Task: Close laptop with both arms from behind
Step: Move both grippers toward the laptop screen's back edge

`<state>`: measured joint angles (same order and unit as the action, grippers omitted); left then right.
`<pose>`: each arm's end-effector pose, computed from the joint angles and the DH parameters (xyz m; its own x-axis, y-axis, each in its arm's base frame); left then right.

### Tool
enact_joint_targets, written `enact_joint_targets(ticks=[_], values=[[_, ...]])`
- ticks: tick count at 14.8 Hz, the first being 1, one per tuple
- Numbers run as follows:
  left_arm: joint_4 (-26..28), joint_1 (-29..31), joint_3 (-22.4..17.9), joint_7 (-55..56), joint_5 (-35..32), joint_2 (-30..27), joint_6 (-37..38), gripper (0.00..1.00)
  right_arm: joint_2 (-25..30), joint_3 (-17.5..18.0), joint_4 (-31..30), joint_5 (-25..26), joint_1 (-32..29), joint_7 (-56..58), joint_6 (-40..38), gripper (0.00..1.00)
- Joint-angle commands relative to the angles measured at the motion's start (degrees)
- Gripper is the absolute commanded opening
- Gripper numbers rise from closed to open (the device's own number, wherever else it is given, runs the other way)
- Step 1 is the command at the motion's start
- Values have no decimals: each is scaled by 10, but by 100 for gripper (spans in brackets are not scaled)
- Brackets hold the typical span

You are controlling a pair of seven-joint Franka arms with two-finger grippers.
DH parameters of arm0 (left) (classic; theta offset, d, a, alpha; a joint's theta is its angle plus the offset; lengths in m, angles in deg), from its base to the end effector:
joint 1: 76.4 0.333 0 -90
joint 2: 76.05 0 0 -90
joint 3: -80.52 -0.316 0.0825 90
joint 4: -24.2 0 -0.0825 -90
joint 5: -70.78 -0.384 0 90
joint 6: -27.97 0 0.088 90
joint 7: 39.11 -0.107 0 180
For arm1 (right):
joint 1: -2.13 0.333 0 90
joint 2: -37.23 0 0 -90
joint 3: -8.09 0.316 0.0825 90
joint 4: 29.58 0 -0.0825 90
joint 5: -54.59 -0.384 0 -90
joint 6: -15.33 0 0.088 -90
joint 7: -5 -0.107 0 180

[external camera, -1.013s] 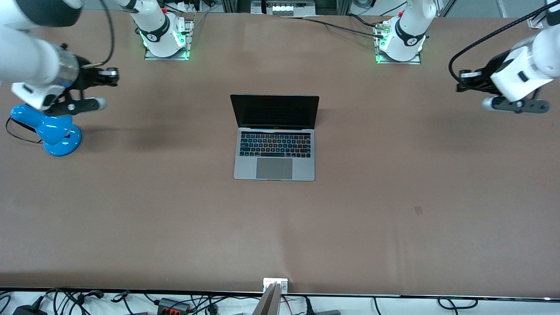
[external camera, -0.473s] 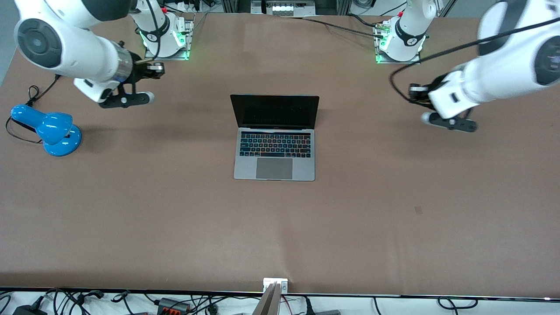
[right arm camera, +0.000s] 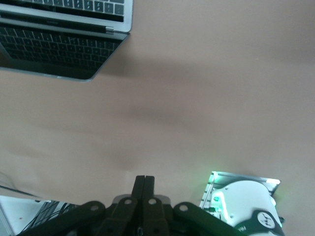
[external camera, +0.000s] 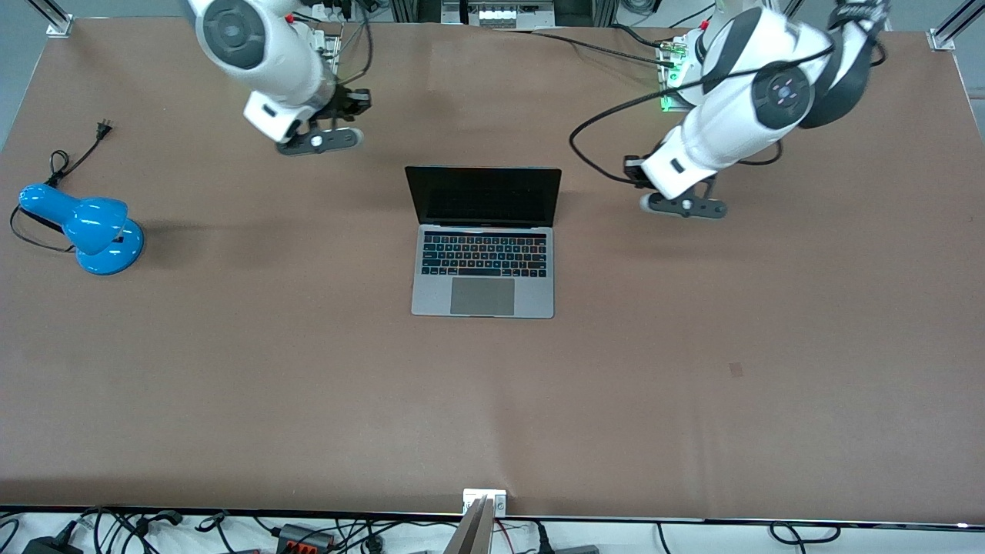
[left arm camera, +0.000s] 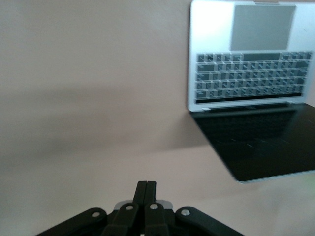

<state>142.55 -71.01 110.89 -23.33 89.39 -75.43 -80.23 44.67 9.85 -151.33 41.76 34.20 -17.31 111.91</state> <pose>0.4707 -0.2449 0.4170 0.9610 -0.0592 -0.2701 0.0016 -0.9756 0.2194 0.3842 0.2836 0.4475 0.9223 0.1422 -0.3595 0.1265 -0.9897 -0.0670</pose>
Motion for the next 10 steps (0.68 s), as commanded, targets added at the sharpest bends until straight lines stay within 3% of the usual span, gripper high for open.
enact_joint_targets(ticks=[1, 3, 10], values=[[14, 4, 29, 19, 39, 2, -30, 0, 12, -5, -55, -6, 39, -19, 67, 0], [35, 5, 69, 47, 40, 7, -79, 0, 11, -5, -72, -6, 57, -21, 98, 0], [47, -20, 101, 92, 39, 50, -133, 0, -10, -4, -94, -6, 98, -35, 148, 0]])
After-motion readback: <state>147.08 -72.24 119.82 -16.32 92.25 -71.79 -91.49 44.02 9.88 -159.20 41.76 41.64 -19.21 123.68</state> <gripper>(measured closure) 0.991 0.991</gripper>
